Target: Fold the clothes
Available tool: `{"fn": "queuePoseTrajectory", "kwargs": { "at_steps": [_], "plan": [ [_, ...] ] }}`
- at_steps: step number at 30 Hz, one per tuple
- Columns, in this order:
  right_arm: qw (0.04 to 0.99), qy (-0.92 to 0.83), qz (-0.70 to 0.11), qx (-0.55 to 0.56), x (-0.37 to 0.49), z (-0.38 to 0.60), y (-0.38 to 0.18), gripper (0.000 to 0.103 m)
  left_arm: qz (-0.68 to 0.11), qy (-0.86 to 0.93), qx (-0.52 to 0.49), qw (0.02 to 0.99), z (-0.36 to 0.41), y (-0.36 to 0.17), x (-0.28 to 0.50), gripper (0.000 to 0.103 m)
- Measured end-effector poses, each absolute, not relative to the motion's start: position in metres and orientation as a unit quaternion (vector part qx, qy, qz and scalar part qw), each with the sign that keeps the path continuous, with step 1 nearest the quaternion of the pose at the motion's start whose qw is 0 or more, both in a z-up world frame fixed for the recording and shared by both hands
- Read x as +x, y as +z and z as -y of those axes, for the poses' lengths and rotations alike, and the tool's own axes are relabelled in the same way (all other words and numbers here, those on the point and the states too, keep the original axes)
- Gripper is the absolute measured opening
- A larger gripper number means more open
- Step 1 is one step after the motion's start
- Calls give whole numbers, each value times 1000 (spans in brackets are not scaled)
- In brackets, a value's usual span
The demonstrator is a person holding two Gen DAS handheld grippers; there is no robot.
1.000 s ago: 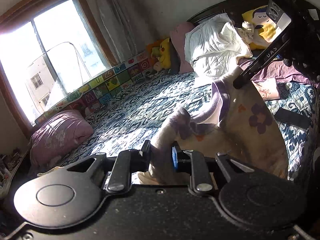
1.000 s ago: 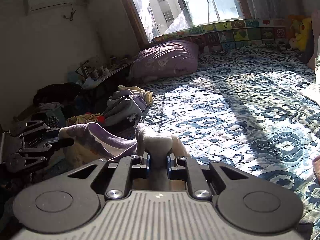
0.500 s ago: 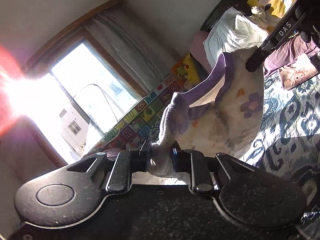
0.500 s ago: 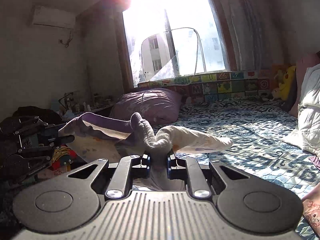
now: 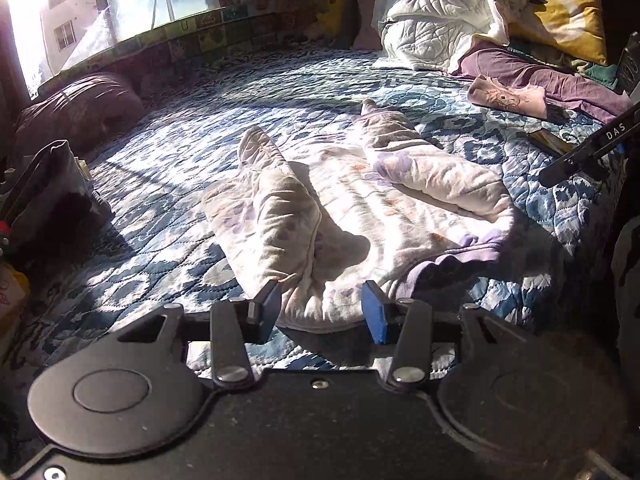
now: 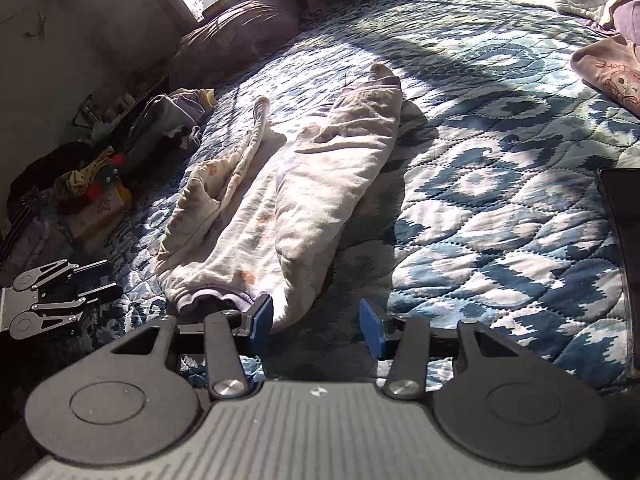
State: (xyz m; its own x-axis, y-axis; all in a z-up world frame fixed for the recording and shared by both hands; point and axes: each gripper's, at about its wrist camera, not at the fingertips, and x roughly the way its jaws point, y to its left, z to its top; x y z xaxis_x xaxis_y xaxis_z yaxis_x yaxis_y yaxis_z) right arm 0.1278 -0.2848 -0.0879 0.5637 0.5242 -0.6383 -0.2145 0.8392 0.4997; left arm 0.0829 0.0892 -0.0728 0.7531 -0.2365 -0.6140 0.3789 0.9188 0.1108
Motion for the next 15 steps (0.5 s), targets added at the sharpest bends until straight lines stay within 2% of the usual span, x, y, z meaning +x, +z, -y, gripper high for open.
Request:
{"fn": "queuePoseTrajectory", "kwargs": {
  "at_steps": [7, 15],
  "plan": [
    [863, 177, -402, 252, 168, 275, -103, 58, -346, -108, -63, 930, -115, -83, 121, 45],
    [840, 130, -395, 347, 232, 281, -137, 61, -368, -64, -258, 891, -173, -118, 185, 45]
  ]
}}
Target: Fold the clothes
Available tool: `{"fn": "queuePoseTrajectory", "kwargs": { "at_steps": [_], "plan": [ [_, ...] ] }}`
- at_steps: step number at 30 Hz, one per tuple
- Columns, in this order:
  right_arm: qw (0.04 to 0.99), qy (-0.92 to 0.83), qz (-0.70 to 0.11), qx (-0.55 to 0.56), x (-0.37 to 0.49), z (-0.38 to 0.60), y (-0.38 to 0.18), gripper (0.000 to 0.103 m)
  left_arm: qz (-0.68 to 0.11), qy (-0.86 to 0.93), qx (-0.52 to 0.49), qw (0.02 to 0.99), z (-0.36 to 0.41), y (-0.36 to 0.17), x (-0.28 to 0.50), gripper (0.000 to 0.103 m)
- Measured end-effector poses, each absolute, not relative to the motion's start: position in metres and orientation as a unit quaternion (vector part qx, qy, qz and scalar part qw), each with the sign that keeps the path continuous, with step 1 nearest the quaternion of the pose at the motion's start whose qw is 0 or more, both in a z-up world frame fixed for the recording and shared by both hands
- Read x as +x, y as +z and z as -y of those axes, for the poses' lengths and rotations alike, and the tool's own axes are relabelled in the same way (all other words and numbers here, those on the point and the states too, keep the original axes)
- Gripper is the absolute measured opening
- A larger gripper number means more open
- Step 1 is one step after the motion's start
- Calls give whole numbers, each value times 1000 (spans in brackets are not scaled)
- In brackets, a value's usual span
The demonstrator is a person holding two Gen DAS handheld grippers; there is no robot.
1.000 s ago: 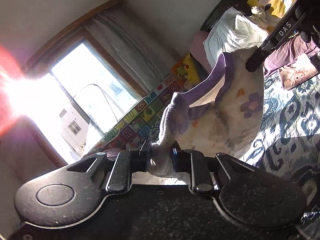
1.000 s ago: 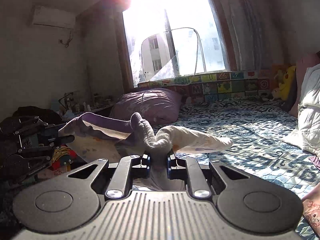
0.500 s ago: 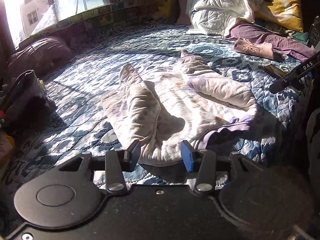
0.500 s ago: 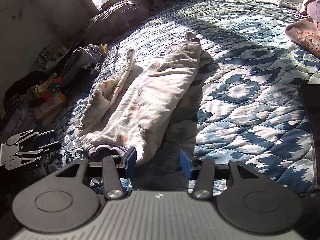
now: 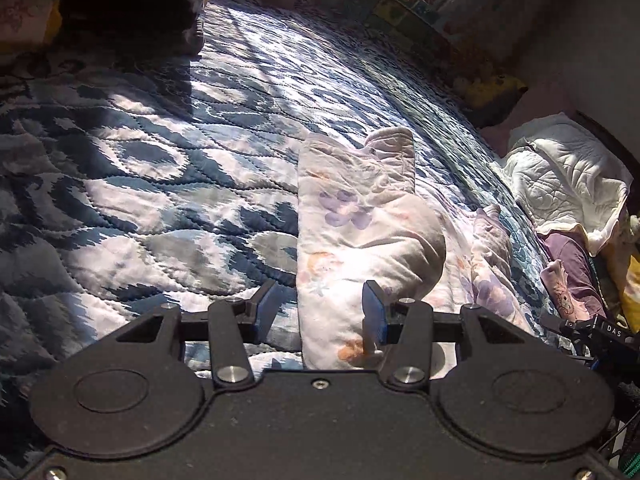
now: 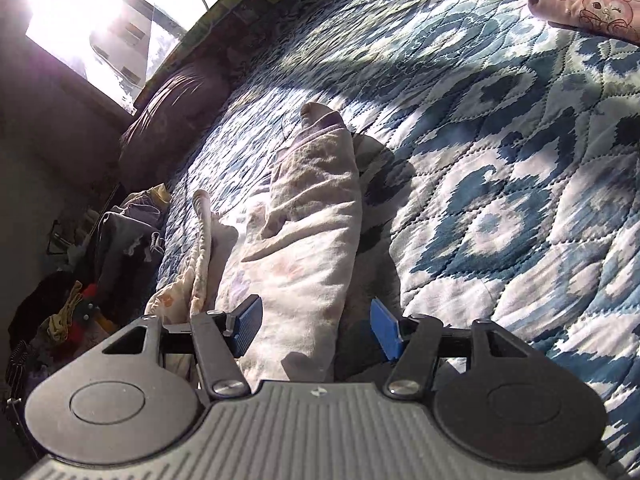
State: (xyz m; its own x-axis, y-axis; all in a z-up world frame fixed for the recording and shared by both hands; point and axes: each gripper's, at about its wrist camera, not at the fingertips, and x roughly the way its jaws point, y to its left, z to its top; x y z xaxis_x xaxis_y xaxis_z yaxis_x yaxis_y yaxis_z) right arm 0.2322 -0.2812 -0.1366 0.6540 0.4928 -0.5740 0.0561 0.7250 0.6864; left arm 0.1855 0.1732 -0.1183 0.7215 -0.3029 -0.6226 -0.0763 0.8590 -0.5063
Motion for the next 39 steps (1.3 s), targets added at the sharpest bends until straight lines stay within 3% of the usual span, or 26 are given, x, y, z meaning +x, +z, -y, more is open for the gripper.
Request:
{"fn": "queuePoseTrajectory", "kwargs": {
  "at_steps": [7, 9, 10, 11, 12, 13, 14, 25, 31, 33, 35, 38, 39],
  "plan": [
    [830, 121, -391, 379, 276, 285, -162, 60, -382, -70, -285, 876, -176, -142, 248, 44],
    [829, 135, -389, 380, 282, 283, -162, 50, -382, -76, -292, 873, -174, -144, 263, 44],
    [830, 143, -387, 375, 283, 280, -161, 29, -383, -77, -294, 872, -173, -144, 268, 44],
    [837, 143, -380, 365, 280, 277, -157, 18, -385, -77, -297, 870, -172, -143, 273, 43],
    [845, 143, -373, 355, 277, 275, -153, 17, -387, -77, -292, 871, -170, -141, 275, 42],
    [852, 143, -366, 346, 274, 273, -149, 10, -389, -76, -287, 872, -168, -139, 277, 18],
    [858, 139, -357, 343, 269, 273, -146, 10, -390, -76, -282, 873, -167, -137, 280, 5],
    [892, 45, -285, 347, 187, 345, -115, 9, -288, 15, -267, 920, -201, -88, 190, 2],
    [883, -15, -321, 341, 162, 377, -145, 9, -302, 109, -291, 901, -237, -120, 136, 3],
    [880, -32, -338, 333, 159, 377, -152, 14, -312, 120, -303, 893, -243, -136, 127, 5],
    [882, -53, -336, 326, 154, 379, -148, 27, -299, 122, -342, 883, -252, -140, 118, 16],
    [895, -70, -322, 299, 146, 375, -136, 31, -280, 131, -387, 869, -265, -142, 110, 36],
    [905, -73, -314, 278, 144, 371, -129, 31, -276, 131, -396, 866, -267, -141, 110, 38]
  ]
}}
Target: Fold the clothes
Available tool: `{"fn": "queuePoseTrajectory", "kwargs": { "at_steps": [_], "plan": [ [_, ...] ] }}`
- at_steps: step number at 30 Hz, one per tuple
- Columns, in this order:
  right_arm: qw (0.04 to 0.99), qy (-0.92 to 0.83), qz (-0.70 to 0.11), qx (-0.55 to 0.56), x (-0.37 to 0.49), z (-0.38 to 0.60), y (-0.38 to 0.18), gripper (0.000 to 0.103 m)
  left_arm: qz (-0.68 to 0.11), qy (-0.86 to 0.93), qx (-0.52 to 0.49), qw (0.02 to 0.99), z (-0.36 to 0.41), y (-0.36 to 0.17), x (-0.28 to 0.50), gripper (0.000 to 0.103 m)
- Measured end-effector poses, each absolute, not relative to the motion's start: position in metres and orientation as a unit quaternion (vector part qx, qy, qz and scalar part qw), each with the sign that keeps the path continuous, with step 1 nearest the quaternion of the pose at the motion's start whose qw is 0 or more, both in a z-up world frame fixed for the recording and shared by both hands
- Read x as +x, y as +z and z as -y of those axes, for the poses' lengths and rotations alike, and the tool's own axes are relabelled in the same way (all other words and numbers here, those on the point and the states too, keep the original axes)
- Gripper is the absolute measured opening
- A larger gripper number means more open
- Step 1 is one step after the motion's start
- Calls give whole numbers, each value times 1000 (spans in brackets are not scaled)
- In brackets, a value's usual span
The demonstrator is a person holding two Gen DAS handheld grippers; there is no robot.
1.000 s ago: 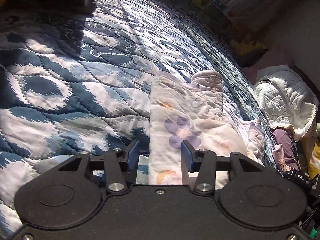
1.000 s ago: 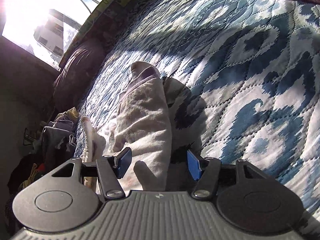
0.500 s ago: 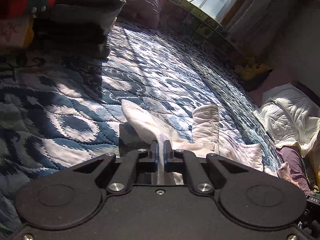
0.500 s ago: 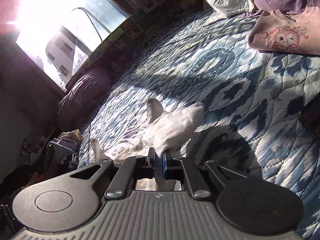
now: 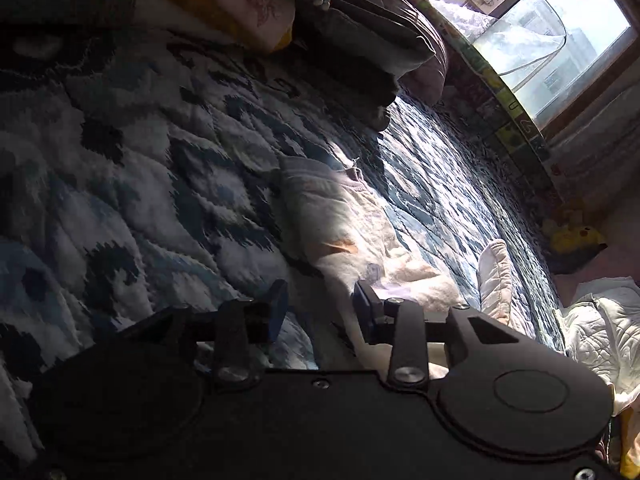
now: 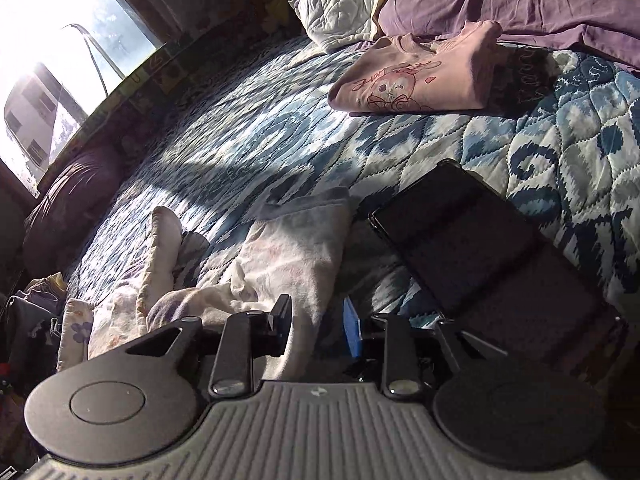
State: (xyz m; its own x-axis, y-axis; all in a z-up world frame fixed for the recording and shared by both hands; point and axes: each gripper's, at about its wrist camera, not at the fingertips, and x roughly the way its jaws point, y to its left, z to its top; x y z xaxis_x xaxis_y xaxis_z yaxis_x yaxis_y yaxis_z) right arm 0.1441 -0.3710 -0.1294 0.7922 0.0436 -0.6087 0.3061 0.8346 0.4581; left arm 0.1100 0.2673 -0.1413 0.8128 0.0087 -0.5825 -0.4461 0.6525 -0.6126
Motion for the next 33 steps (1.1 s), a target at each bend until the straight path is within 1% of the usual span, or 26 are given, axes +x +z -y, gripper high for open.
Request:
{"fn": "queuePoseTrajectory", "kwargs": {
  "at_steps": [5, 7, 8, 9, 10, 11, 13, 14, 15, 16, 17, 18, 19, 20, 21, 24, 29, 30, 32, 33],
  "plan": [
    [947, -24, -264, 182, 140, 332, -102, 31, -268, 151, -400, 863, -285, -138, 130, 42],
    [955, 23, -263, 136, 143, 305, -99, 31, -271, 158, -407, 858, -294, -143, 144, 42],
    [957, 47, -263, 114, 145, 291, -98, 31, -271, 157, -409, 857, -298, -145, 150, 38],
    [956, 69, -267, 101, 148, 278, -100, 31, -274, 154, -399, 861, -299, -144, 156, 32],
    [953, 93, -273, 97, 151, 268, -103, 31, -282, 151, -384, 866, -300, -141, 161, 3],
    [949, 107, -279, 96, 153, 259, -106, 29, -273, 152, -370, 875, -300, -134, 159, 3],
    [945, 112, -296, 83, 158, 245, -114, 29, -209, 153, -360, 896, -300, -113, 139, 3],
    [943, 107, -306, 79, 162, 242, -119, 29, -178, 153, -353, 906, -298, -100, 122, 4],
    [941, 100, -314, 80, 163, 239, -125, 29, -165, 160, -345, 910, -294, -95, 109, 5],
    [939, 96, -321, 82, 165, 239, -130, 29, -161, 171, -337, 912, -291, -95, 102, 11],
    [935, 91, -331, 83, 167, 239, -136, 29, -171, 189, -321, 912, -286, -101, 98, 18],
    [935, 89, -333, 81, 168, 239, -138, 29, -202, 211, -299, 908, -284, -111, 100, 28],
    [936, 90, -330, 77, 167, 239, -137, 29, -251, 238, -278, 896, -285, -125, 106, 43],
    [937, 91, -328, 73, 165, 239, -137, 29, -265, 254, -277, 888, -289, -132, 104, 38],
    [939, 92, -325, 68, 164, 239, -136, 29, -252, 255, -283, 889, -292, -135, 96, 36],
    [942, 92, -318, 57, 160, 243, -131, 29, -226, 241, -246, 911, -285, -124, 84, 36],
    [943, 91, -317, 44, 161, 246, -136, 29, -217, 115, -171, 954, -244, -110, 114, 37],
    [943, 77, -321, 34, 162, 246, -138, 29, -229, 95, -159, 956, -236, -112, 123, 39],
    [940, 56, -333, 43, 165, 255, -145, 25, -303, 72, -138, 940, -226, -127, 150, 61],
    [938, 50, -337, 57, 166, 262, -148, 22, -343, 92, -110, 928, -217, -139, 162, 60]
  ]
}}
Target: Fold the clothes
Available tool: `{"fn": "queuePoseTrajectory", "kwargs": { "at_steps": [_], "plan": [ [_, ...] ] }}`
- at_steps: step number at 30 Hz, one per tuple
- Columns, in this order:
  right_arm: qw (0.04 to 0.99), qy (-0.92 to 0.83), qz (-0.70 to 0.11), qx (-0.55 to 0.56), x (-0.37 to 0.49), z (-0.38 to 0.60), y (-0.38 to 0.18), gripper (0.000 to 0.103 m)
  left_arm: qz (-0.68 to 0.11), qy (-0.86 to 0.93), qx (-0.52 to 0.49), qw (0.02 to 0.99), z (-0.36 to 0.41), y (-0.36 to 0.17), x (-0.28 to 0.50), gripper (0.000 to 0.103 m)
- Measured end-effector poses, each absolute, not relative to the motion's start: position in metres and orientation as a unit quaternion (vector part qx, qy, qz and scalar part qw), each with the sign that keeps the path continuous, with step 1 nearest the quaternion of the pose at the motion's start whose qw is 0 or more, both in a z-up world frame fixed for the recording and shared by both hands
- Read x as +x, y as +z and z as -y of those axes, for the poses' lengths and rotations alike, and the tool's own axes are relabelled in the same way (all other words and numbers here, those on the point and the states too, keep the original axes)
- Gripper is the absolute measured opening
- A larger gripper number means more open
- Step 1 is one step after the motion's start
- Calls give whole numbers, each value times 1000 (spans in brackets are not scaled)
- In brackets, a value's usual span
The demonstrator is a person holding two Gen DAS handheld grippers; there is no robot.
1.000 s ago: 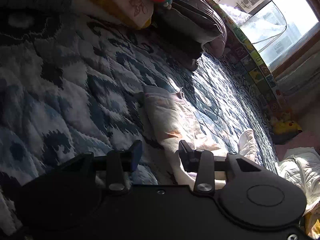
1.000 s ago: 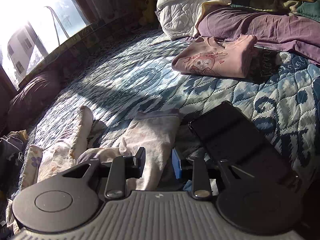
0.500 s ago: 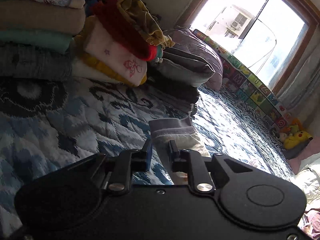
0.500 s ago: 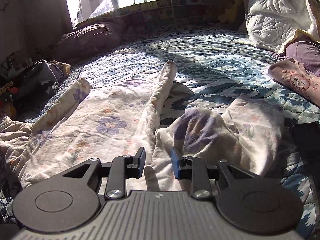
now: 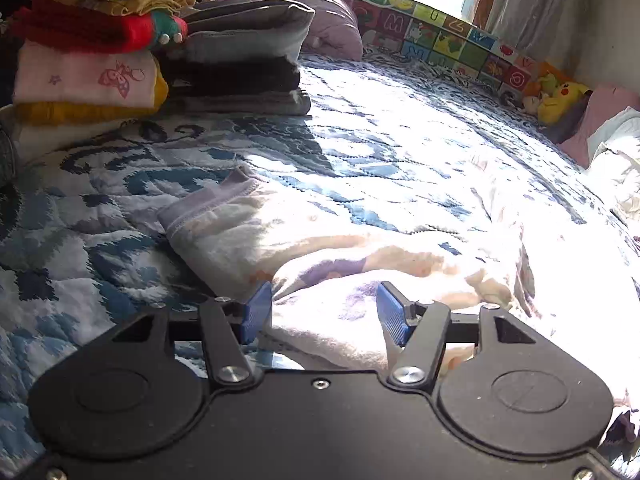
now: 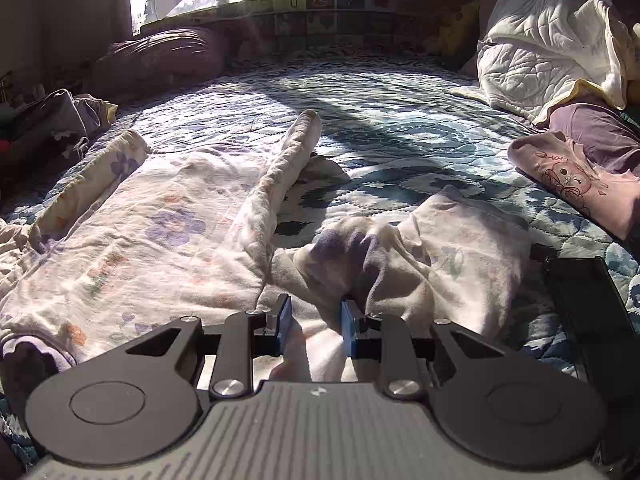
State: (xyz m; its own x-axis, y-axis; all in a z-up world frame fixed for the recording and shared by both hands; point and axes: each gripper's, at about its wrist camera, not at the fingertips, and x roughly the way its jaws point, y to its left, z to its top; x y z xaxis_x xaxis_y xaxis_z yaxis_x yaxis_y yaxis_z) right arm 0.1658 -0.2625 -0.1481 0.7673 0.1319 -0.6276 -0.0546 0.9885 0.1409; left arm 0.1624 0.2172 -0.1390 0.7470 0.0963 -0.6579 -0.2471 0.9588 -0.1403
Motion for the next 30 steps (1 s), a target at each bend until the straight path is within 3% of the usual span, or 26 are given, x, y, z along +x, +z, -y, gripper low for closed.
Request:
{"fn": "queuePoseTrajectory", "kwargs": {
  "at_steps": [2, 5, 9, 12, 14, 21, 25, 30],
  "plan": [
    [941, 53, -325, 80, 159, 273, -145, 20, -329, 95, -84, 936, -207, -136, 161, 59],
    [948, 62, -291, 112, 140, 288, -131, 33, -322, 86, -98, 938, -204, -136, 154, 59],
    [952, 2, -259, 163, 134, 326, -123, 38, -312, 82, -115, 940, -202, -136, 137, 59],
    [945, -49, -264, 188, 154, 357, -125, 42, -316, 91, -138, 934, -205, -145, 130, 59],
    [935, -64, -282, 203, 171, 372, -130, 50, -314, 95, -127, 936, -199, -145, 128, 60],
    [941, -46, -283, 178, 202, 374, -124, 51, -307, 87, -136, 938, -197, -135, 123, 59],
    [946, 14, -276, 169, 228, 348, -99, 52, -290, 24, -126, 949, -182, -109, 147, 59],
    [910, 127, -349, 185, 296, 294, -85, 71, -306, -80, -135, 939, -149, -81, 227, 64]
  ]
}}
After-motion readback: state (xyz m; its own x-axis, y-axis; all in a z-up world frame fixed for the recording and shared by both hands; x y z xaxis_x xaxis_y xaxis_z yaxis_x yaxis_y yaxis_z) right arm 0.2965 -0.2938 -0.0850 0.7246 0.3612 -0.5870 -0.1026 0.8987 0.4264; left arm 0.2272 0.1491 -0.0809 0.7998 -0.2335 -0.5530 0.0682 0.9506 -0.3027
